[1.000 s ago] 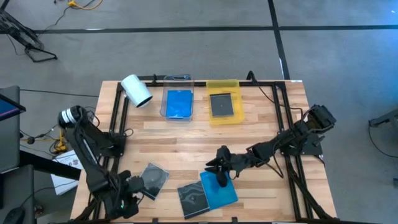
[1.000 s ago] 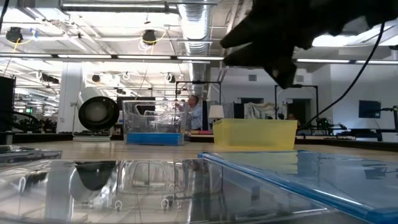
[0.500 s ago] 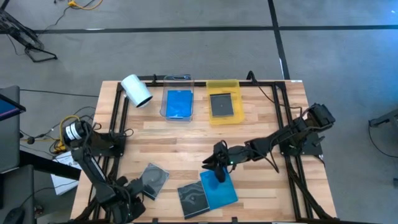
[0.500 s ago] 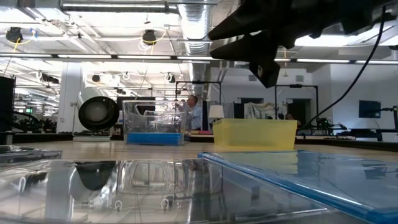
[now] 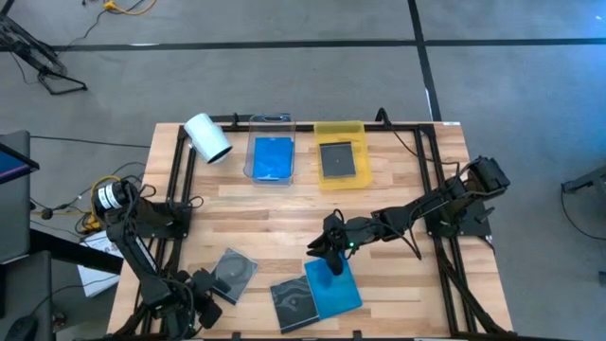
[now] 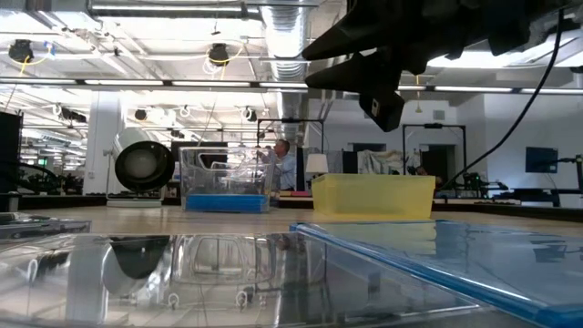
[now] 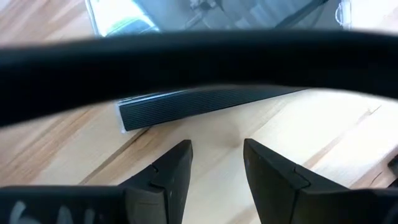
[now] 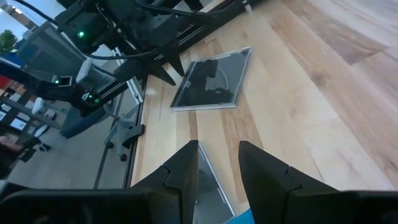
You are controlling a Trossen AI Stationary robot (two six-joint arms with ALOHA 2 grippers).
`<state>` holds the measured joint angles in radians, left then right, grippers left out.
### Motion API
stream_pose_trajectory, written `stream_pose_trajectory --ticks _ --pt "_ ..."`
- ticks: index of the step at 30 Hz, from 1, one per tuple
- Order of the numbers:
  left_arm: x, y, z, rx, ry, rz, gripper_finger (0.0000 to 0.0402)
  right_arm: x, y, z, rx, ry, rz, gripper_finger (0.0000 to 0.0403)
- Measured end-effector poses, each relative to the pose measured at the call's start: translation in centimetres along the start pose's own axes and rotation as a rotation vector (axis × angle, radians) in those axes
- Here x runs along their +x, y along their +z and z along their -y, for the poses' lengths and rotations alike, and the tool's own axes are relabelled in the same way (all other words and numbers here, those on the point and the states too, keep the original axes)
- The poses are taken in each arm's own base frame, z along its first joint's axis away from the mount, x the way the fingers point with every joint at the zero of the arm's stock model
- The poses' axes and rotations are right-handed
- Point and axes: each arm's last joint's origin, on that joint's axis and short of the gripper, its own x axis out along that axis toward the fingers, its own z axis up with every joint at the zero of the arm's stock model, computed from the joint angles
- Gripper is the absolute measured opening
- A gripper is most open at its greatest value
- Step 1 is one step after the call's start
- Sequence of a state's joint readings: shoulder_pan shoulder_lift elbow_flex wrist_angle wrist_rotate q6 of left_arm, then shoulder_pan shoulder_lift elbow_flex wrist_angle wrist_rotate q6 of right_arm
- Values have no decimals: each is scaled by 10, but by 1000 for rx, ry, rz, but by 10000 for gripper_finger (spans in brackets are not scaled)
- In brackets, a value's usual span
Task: Pick & place jewel cases by type
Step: Put the left black CD case into the yellow bin
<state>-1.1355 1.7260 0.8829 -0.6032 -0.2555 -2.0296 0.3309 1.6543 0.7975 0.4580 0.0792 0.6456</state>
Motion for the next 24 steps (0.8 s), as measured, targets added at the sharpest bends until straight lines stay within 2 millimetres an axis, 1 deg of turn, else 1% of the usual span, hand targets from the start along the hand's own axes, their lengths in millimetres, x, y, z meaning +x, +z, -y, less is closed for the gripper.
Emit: stream_pose_trajectory --ticks 10,17,24 --pt "1 5 0 78 11 35 142 0 0 0 -1 1 -2 108" --pt "4 7 2 42 -29 99 142 0 -1 0 -2 -4 -8 108" --pt "6 14 5 29 -32 112 141 0 -1 1 -3 -4 -9 108"
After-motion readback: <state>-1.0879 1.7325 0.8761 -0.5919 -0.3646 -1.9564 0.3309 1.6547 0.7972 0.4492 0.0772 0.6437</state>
